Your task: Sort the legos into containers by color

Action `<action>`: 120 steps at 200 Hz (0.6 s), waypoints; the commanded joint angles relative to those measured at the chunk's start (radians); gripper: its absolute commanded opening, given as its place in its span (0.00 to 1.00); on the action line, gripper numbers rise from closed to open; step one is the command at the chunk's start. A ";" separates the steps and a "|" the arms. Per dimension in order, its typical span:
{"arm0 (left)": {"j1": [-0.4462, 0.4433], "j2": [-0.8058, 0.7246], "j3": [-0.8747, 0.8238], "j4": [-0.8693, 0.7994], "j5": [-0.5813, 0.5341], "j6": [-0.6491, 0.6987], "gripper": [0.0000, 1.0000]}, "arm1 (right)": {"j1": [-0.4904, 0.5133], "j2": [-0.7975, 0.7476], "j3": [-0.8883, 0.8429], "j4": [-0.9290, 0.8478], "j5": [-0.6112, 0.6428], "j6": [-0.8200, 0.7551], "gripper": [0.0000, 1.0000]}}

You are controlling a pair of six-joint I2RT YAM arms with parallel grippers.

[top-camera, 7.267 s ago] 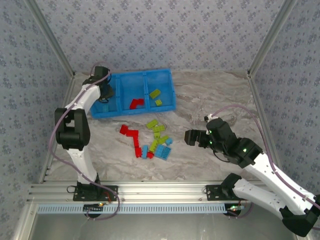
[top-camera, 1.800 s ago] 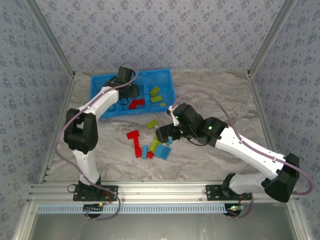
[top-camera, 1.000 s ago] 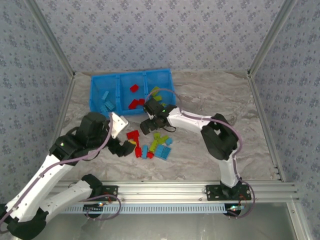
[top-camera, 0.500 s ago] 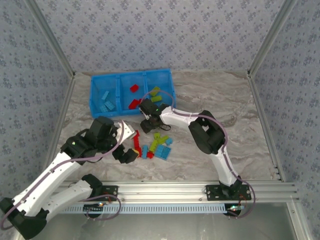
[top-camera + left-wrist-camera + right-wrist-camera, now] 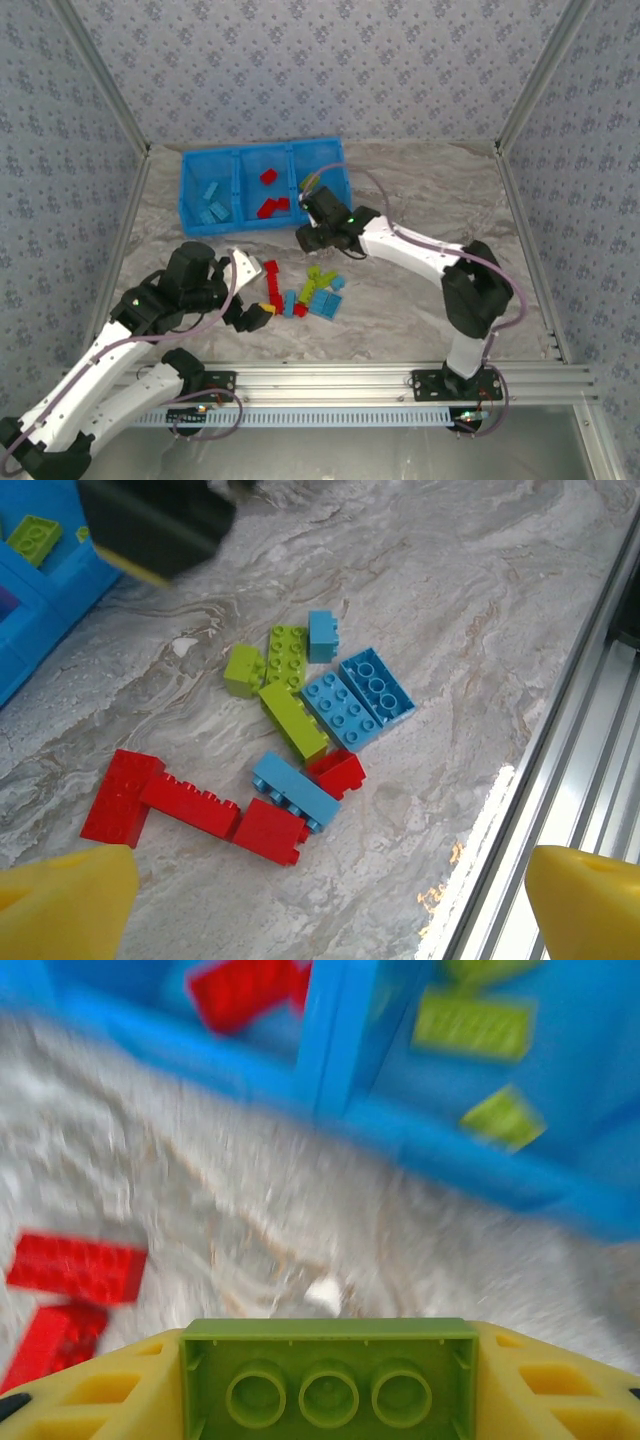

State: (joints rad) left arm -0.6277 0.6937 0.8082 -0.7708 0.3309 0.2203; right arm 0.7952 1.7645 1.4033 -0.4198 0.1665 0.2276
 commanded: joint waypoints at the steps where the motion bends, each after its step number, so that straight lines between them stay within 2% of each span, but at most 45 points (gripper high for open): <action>1: 0.018 -0.006 0.000 0.025 0.043 0.010 0.99 | -0.064 0.037 0.080 0.041 0.104 -0.008 0.51; 39: 0.022 -0.013 -0.005 0.030 0.038 0.007 0.99 | -0.157 0.261 0.352 -0.001 0.030 -0.045 0.56; 57: 0.025 -0.013 -0.006 0.030 0.027 0.007 0.99 | -0.172 0.358 0.467 -0.027 0.018 -0.065 0.61; 71: 0.028 -0.013 -0.006 0.032 0.015 0.005 0.99 | -0.177 0.410 0.555 -0.075 0.012 -0.071 0.69; 86: 0.036 -0.013 -0.012 0.046 -0.037 -0.025 0.99 | -0.177 0.434 0.631 -0.124 0.013 -0.075 0.76; 120: 0.056 0.046 0.003 0.084 -0.239 -0.185 0.99 | -0.176 0.356 0.631 -0.148 0.013 -0.088 0.77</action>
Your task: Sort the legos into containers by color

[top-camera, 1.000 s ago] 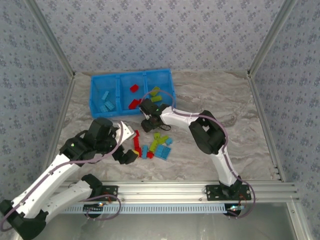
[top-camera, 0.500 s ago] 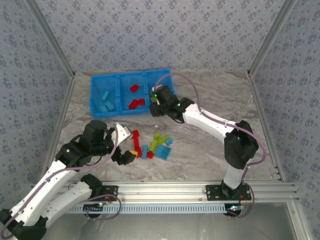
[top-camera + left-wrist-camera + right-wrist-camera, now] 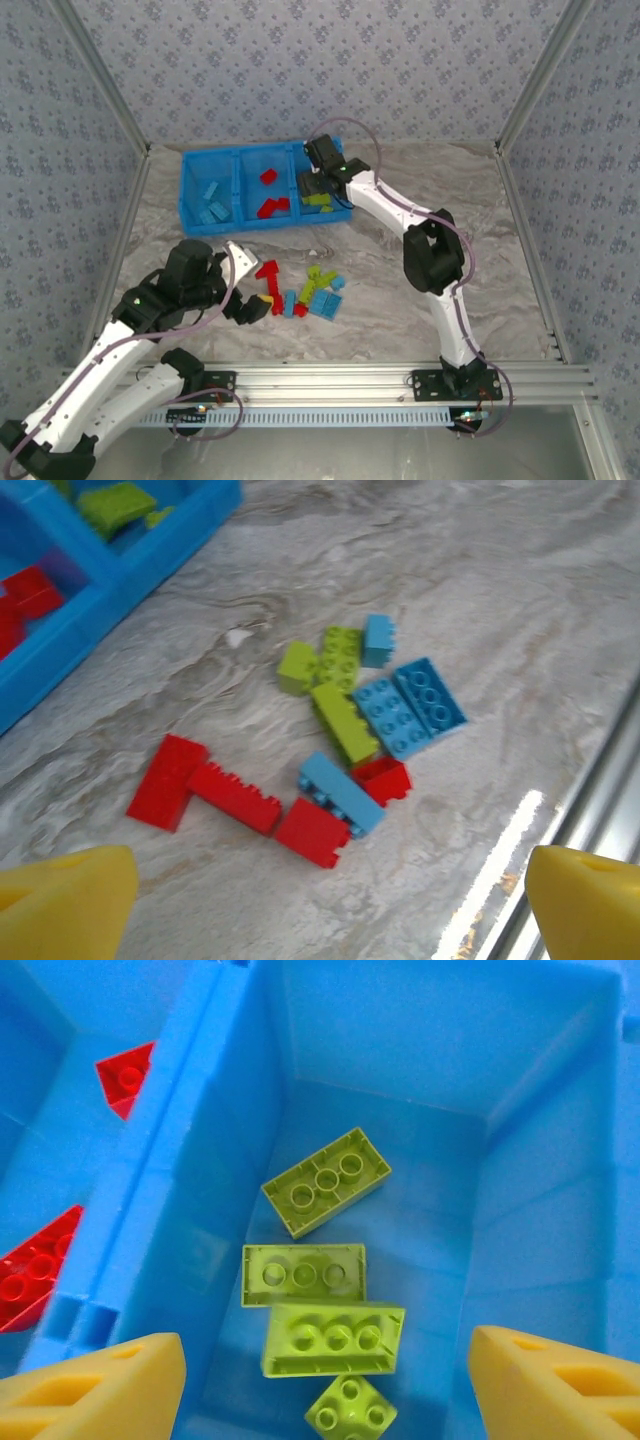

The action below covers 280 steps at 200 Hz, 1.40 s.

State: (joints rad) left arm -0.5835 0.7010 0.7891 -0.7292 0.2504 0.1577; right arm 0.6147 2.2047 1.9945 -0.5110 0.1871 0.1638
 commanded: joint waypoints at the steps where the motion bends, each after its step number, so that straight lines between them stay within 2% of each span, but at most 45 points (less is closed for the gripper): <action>1: 0.011 0.043 0.025 0.041 -0.166 -0.129 0.99 | 0.005 -0.088 0.037 -0.058 -0.009 -0.024 0.77; 23: 0.011 0.158 0.125 -0.033 -0.340 -0.326 0.99 | 0.004 -0.207 -0.045 -0.063 -0.026 -0.020 0.77; 43: 0.011 0.258 0.180 -0.085 -0.432 -0.537 0.99 | 0.007 -0.365 -0.166 -0.061 -0.077 -0.008 0.78; 66: 0.009 0.347 0.160 -0.040 -0.428 -0.771 0.92 | 0.021 -0.560 -0.323 -0.063 -0.140 0.012 0.84; 86: -0.013 0.435 0.119 0.044 -0.423 -0.956 0.92 | 0.050 -0.735 -0.478 -0.061 -0.159 0.020 0.91; 108: -0.057 0.551 0.109 0.114 -0.478 -1.074 0.94 | 0.092 -0.902 -0.683 -0.029 -0.167 0.006 0.99; 145: -0.072 0.772 0.160 0.107 -0.537 -1.157 0.96 | 0.157 -1.038 -0.883 -0.038 -0.192 0.028 1.00; 180: -0.072 0.952 0.200 0.170 -0.500 -1.119 0.96 | 0.209 -1.061 -0.925 -0.038 -0.134 0.032 1.00; 234: -0.056 1.036 0.193 0.291 -0.494 -1.078 0.96 | 0.232 -1.017 -0.936 -0.031 -0.143 0.056 1.00; 245: -0.045 1.048 0.188 0.299 -0.487 -1.076 0.92 | 0.241 -1.012 -0.945 -0.029 -0.147 0.064 1.00; 280: -0.021 1.056 0.153 0.346 -0.443 -1.070 0.70 | 0.266 -0.984 -0.957 -0.035 -0.205 0.060 1.00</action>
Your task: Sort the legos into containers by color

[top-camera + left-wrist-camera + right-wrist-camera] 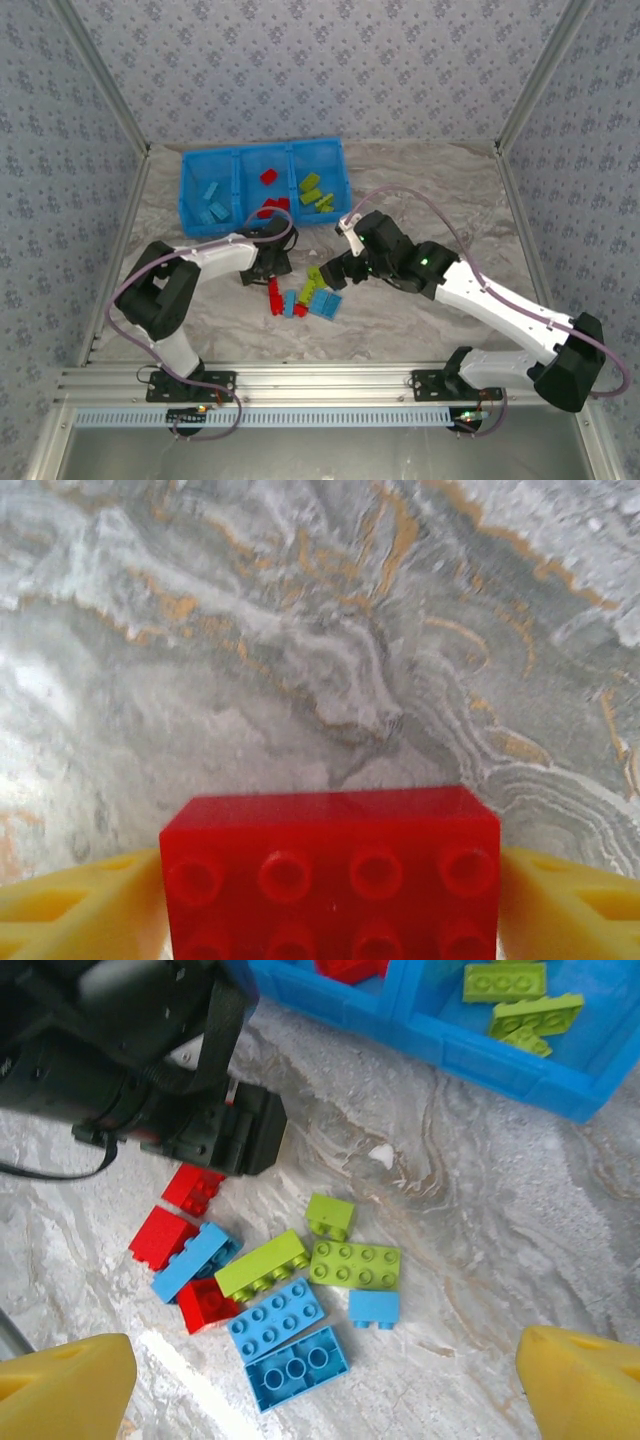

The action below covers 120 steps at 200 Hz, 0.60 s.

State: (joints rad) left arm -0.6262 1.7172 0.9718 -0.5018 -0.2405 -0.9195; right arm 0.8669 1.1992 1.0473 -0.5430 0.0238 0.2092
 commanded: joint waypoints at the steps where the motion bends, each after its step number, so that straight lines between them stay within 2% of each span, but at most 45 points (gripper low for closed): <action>1: 0.022 0.040 -0.030 0.119 0.048 0.007 0.70 | 0.014 0.023 -0.009 -0.003 -0.045 0.015 1.00; 43: 0.023 -0.044 -0.059 0.141 0.101 0.015 0.57 | 0.043 0.045 -0.006 0.035 -0.195 0.019 1.00; 69: 0.021 -0.179 -0.052 0.116 0.097 0.021 0.54 | 0.065 0.030 0.020 0.047 -0.170 0.030 1.00; 96: 0.024 -0.295 0.019 0.097 0.008 0.086 0.54 | 0.068 -0.004 0.030 0.051 -0.094 0.031 1.00; 120: 0.049 -0.277 0.123 0.117 -0.134 0.171 0.58 | 0.067 -0.020 0.036 0.028 -0.031 0.048 1.00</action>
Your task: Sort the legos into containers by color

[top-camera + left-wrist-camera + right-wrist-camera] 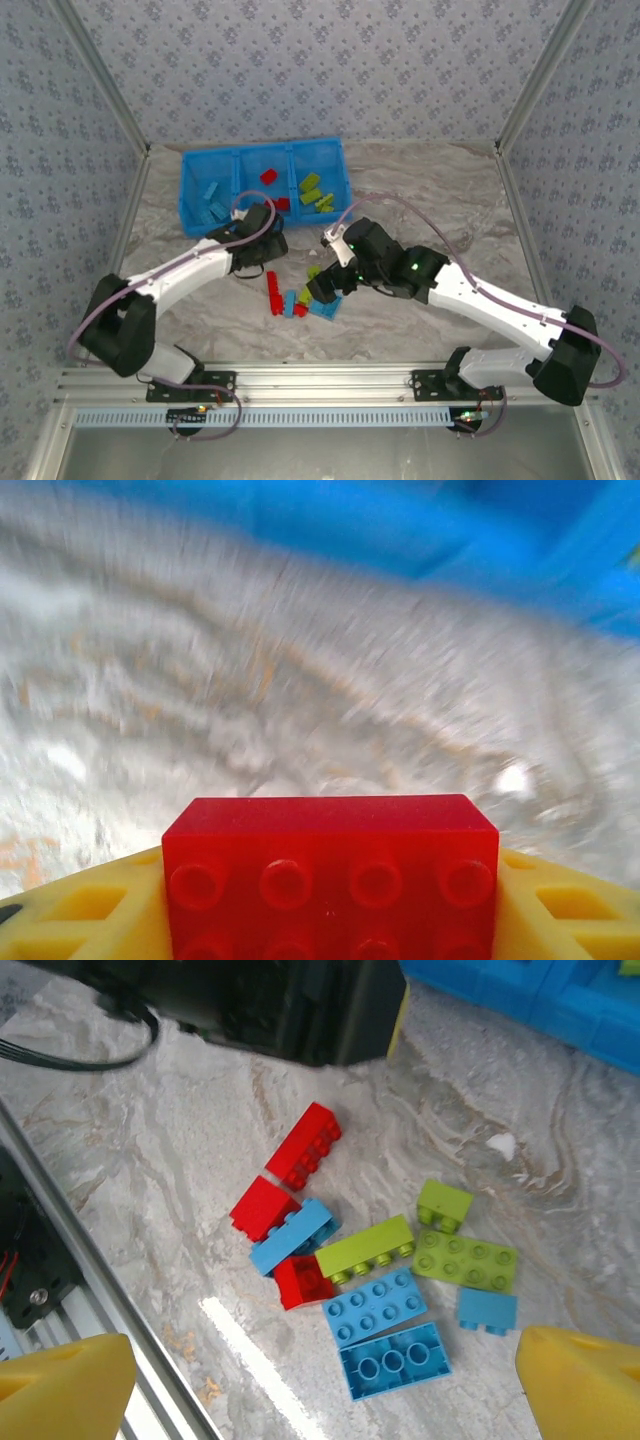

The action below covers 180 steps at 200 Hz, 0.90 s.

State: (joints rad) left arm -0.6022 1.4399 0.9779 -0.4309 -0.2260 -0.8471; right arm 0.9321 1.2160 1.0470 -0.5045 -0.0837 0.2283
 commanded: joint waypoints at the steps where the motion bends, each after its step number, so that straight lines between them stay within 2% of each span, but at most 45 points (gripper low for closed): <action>1: 0.028 0.004 0.121 0.047 -0.154 0.102 0.58 | 0.002 -0.038 0.036 -0.011 0.079 0.031 1.00; 19: 0.088 0.102 0.229 0.090 -0.151 0.146 0.58 | 0.002 -0.049 0.031 -0.033 0.114 0.064 1.00; 55: 0.202 0.356 0.492 0.102 0.009 0.159 0.59 | 0.015 -0.089 0.005 -0.078 0.167 0.116 1.00; 91: 0.236 0.454 0.633 0.089 0.035 0.188 0.72 | 0.024 -0.165 -0.031 -0.092 0.215 0.147 1.00; 116: 0.230 0.399 0.632 0.077 0.043 0.201 0.77 | 0.015 -0.182 -0.060 -0.130 0.284 0.188 1.00; 140: 0.195 0.280 0.540 0.086 0.023 0.229 0.78 | -0.013 -0.163 -0.078 -0.142 0.327 0.242 1.00; 161: 0.119 0.133 0.422 0.085 -0.007 0.301 0.78 | -0.049 -0.126 -0.097 -0.114 0.302 0.297 1.00; 180: 0.017 -0.020 0.296 0.094 -0.026 0.436 0.77 | -0.072 -0.069 -0.109 -0.069 0.251 0.337 1.00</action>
State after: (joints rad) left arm -0.4763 1.6020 1.3842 -0.3386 -0.2214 -0.5781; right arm 0.8845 1.0939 0.9581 -0.6060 0.1883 0.4797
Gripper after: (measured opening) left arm 0.777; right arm 0.999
